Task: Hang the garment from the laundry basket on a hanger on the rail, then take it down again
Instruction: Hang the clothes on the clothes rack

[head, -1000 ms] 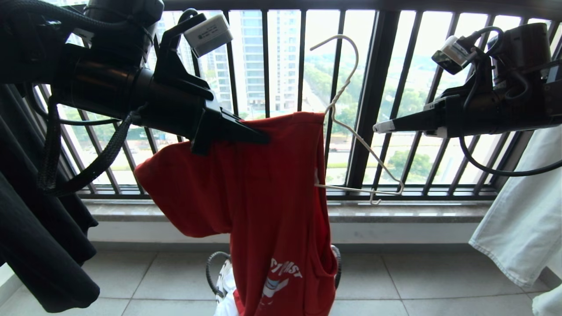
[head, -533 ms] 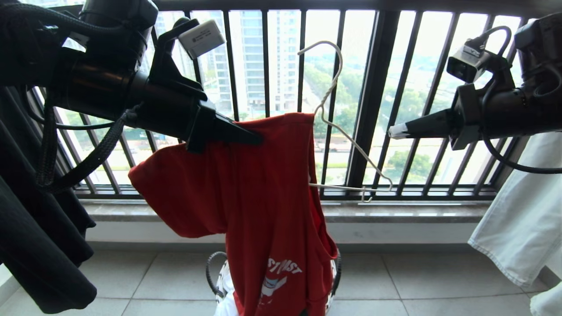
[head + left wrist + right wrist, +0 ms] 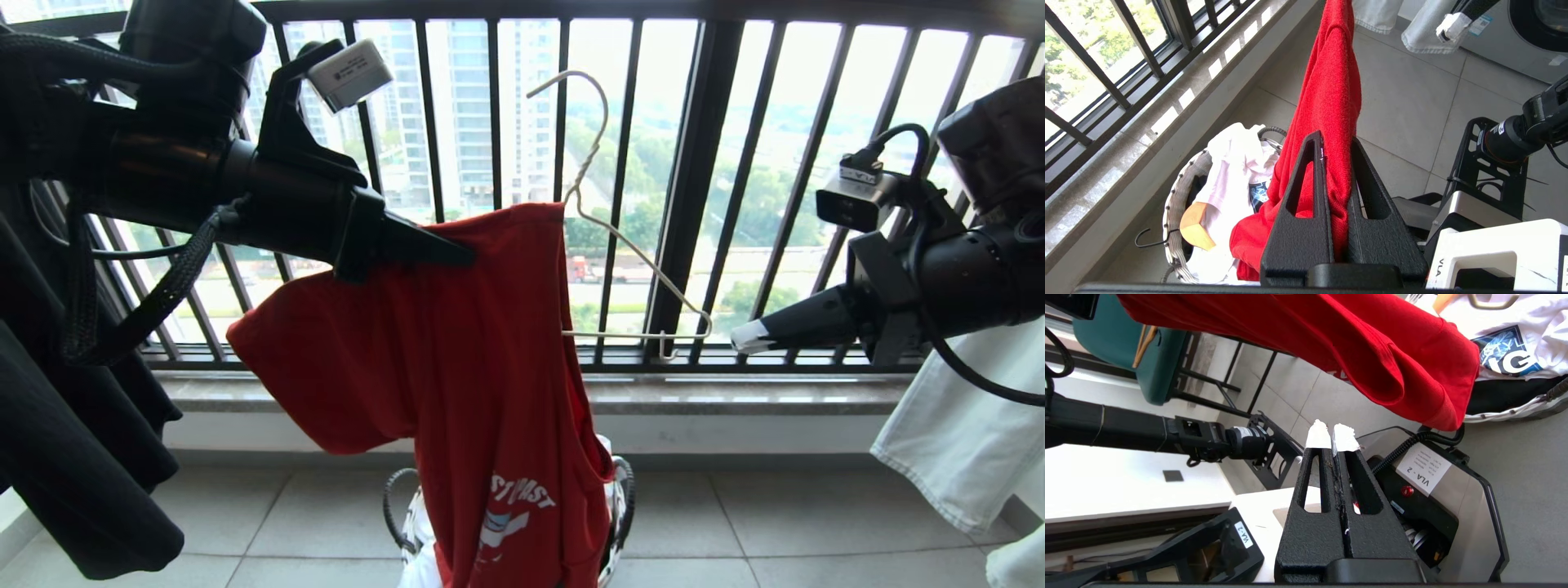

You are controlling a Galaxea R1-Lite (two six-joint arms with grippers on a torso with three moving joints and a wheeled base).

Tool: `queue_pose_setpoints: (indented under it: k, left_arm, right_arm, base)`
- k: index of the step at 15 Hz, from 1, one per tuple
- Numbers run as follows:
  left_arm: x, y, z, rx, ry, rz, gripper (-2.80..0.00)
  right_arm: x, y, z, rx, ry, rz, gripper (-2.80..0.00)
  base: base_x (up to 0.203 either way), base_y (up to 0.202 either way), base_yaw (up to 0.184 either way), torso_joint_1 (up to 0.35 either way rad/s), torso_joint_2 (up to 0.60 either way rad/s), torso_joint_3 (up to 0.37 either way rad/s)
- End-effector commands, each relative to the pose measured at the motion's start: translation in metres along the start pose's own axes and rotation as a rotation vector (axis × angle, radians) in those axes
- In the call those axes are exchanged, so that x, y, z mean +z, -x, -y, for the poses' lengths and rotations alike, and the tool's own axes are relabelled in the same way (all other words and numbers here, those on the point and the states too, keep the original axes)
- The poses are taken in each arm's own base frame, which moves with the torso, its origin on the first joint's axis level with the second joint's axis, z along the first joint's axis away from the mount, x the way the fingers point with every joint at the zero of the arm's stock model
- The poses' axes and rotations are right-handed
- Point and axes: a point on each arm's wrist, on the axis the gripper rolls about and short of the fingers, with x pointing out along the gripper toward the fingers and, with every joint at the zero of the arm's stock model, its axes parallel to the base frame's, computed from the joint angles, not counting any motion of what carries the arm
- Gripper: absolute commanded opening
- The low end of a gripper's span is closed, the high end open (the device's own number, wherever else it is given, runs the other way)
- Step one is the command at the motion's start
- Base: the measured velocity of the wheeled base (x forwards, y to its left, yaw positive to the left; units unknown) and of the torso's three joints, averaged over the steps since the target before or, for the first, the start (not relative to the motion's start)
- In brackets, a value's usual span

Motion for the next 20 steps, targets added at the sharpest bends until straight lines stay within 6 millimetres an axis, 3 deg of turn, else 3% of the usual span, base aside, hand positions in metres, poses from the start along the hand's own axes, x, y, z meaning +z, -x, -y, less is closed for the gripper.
queue_pose_setpoints:
  k: [1, 4, 10, 11, 20]
  left_arm:
    - [-0.003, -0.004, -0.006, 0.016, -0.003, 0.055, -2.8]
    - [-0.001, -0.006, -0.01, 0.03, 0.0, 0.106, -2.8]
    - [0.001, -0.001, -0.006, 0.033, 0.001, 0.117, -2.8]
    - [0.002, -0.001, -0.006, 0.034, 0.0, 0.118, -2.8]
    - [0.003, 0.002, -0.005, 0.043, -0.016, 0.137, -2.8]
  right_arm:
    - [0.001, -0.033, 0.01, 0.001, -0.055, -0.096, -2.8]
    - [0.001, -0.067, 0.012, -0.049, -0.081, -0.147, -2.8]
    - [0.001, -0.103, 0.017, -0.176, -0.096, -0.044, -2.8]
    - [0.001, -0.106, 0.019, -0.188, -0.099, -0.042, 0.0]
    - [0.008, -0.125, 0.034, -0.218, -0.173, -0.056, 0.0]
  base:
    - [0.0, 0.0, 0.0, 0.0, 0.0, 0.0]
    - [0.0, 0.0, 0.0, 0.0, 0.0, 0.0]
    - [0.0, 0.0, 0.0, 0.0, 0.0, 0.0]
    - [0.0, 0.0, 0.0, 0.0, 0.0, 0.0]
    - [0.0, 0.0, 0.0, 0.0, 0.0, 0.0]
